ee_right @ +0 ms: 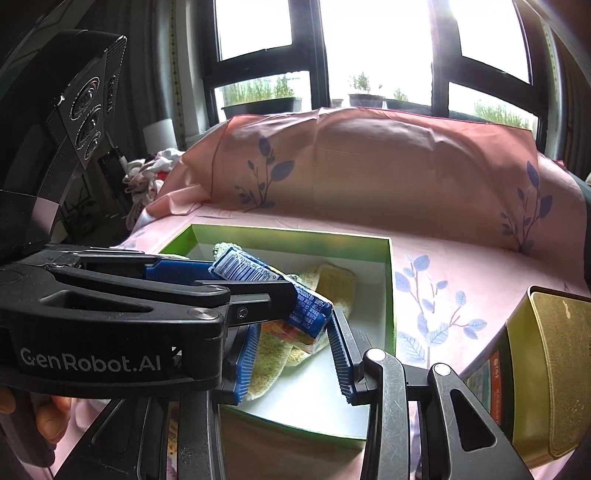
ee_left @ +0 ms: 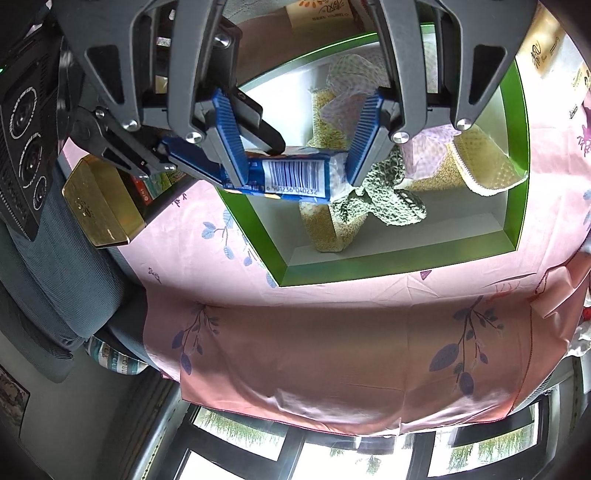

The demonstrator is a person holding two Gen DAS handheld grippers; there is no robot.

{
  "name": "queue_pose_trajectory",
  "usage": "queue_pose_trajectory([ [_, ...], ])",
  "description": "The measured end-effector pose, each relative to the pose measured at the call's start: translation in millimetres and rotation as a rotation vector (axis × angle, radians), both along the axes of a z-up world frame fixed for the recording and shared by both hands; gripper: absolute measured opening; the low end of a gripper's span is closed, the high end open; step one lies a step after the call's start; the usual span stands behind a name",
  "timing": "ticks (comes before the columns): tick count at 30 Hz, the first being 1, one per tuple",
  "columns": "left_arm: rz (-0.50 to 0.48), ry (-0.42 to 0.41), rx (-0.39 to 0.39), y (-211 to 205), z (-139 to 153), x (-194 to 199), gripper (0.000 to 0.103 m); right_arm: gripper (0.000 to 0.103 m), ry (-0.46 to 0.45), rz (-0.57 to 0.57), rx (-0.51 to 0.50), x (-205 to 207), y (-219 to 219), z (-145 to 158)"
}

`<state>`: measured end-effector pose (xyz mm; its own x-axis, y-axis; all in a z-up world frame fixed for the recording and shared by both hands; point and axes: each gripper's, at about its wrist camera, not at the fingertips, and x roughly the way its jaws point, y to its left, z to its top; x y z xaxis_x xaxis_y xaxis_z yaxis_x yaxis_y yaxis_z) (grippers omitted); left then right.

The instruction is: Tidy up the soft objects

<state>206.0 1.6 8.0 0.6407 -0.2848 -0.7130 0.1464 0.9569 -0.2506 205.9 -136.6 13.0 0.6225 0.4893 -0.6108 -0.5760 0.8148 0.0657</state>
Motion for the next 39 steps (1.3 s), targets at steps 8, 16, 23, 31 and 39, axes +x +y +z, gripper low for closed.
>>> queue_pose_trajectory([
  [8, 0.025, 0.012, 0.054, 3, -10, 1, 0.057, 0.039, 0.026, -0.007, -0.038, 2, 12, -8],
  [16, 0.077, 0.009, 0.099, 10, -12, -9, 0.086, 0.045, 0.022, -0.026, -0.052, -7, 10, -5],
  [23, 0.109, -0.002, 0.124, 15, -4, -26, 0.092, 0.051, 0.018, -0.042, -0.053, -22, 3, 1],
  [31, 0.144, -0.031, 0.161, 19, 11, -54, 0.094, 0.052, -0.008, -0.058, -0.02, -51, -13, 21],
  [39, 0.196, -0.067, 0.164, 26, 26, -99, 0.102, 0.064, -0.034, -0.082, -0.009, -88, -32, 38],
])
